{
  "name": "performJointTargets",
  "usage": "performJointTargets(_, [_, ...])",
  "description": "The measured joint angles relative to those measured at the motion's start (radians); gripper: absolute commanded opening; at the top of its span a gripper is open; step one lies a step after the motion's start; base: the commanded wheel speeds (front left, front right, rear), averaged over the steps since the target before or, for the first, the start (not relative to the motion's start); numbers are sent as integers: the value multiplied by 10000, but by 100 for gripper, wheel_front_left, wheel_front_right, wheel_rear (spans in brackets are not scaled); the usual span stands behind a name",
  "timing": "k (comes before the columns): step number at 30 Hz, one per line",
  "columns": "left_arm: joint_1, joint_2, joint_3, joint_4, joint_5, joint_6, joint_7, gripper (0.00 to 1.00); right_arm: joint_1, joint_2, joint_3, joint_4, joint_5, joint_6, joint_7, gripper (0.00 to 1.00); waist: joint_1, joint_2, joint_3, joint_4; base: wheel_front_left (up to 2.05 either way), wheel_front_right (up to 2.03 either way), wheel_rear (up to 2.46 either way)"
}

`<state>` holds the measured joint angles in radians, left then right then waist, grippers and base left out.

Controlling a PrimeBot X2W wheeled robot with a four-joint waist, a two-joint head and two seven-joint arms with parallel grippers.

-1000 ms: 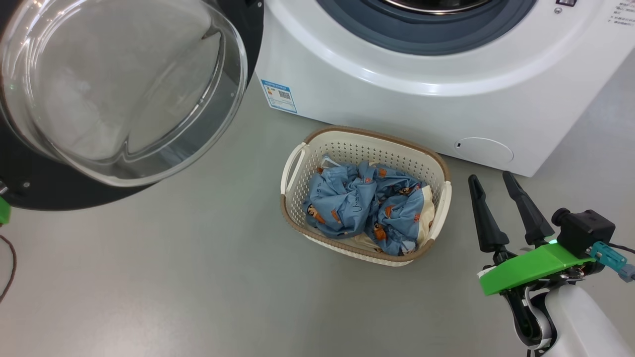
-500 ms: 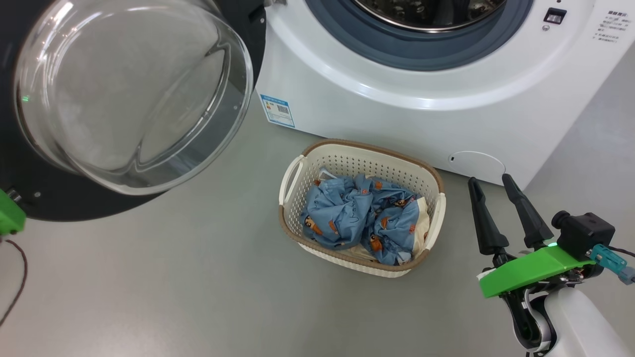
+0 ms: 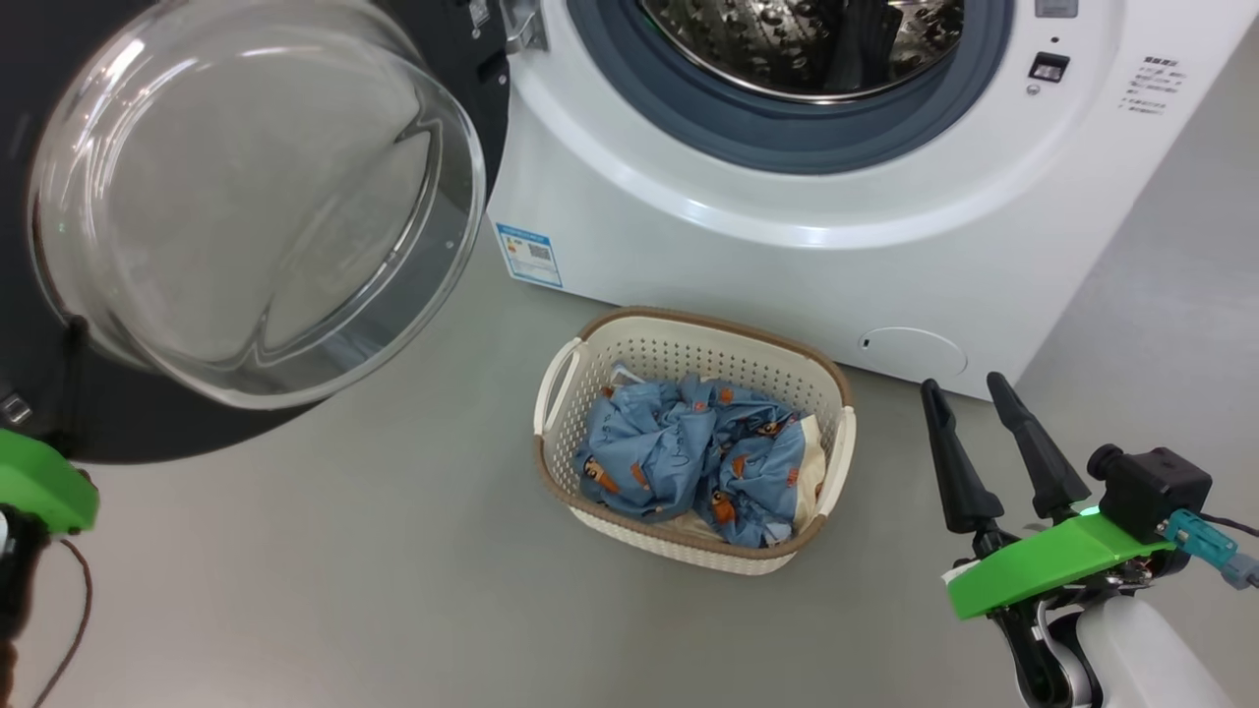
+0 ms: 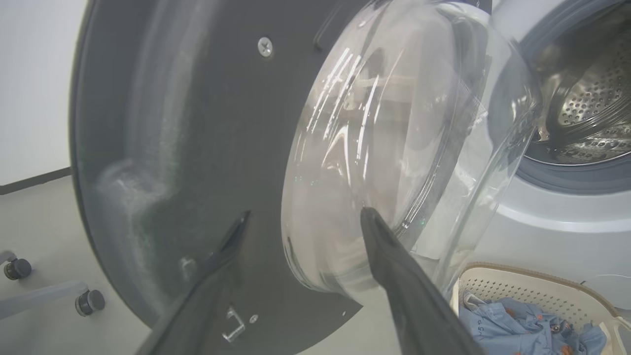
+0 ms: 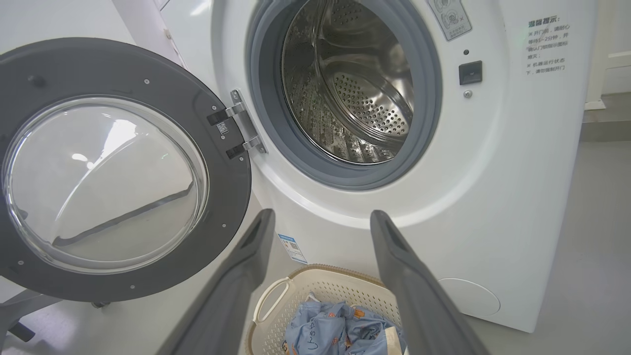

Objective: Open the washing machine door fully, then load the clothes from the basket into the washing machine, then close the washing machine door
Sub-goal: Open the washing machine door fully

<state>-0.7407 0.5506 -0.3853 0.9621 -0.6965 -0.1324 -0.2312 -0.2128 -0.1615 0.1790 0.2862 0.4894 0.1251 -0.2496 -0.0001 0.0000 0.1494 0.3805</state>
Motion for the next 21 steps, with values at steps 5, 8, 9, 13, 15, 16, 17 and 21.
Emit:
performJointTargets(5, [755,4,-6,-991,23,27,-157,100,307,-36,138,-84,54,0,0,100,0,0,-253,-301,0,0,0])
performJointTargets(8, [1261,-33,67,-1705,23,255,-169,100,395,-82,188,-136,63,0,2,100,0,0,-366,-513,0,0,0])
performJointTargets(9, [1446,-50,100,-1956,23,334,-169,100,406,-96,215,-146,86,0,0,100,0,0,-407,-589,0,0,0])
performJointTargets(13, [2325,-84,318,-3012,21,763,-171,100,438,-213,393,-174,117,0,0,100,-1,0,-566,-944,0,0,0])
performJointTargets(15, [2791,-113,451,-3601,15,978,-173,100,536,-251,420,-222,123,0,0,100,0,0,-642,-1151,0,0,0])
performJointTargets(16, [3033,-138,508,-3887,-6,1091,-186,100,622,-263,439,-228,125,0,0,100,0,0,-681,-1264,0,0,0])
performJointTargets(17, [3271,-167,550,-4159,-35,1195,-192,100,685,-274,458,-232,125,0,0,100,0,0,-719,-1376,0,0,0])
performJointTargets(21, [4225,-286,694,-5170,-92,1593,-232,100,792,-326,510,-336,125,0,0,100,0,0,-866,-1871,0,0,0])
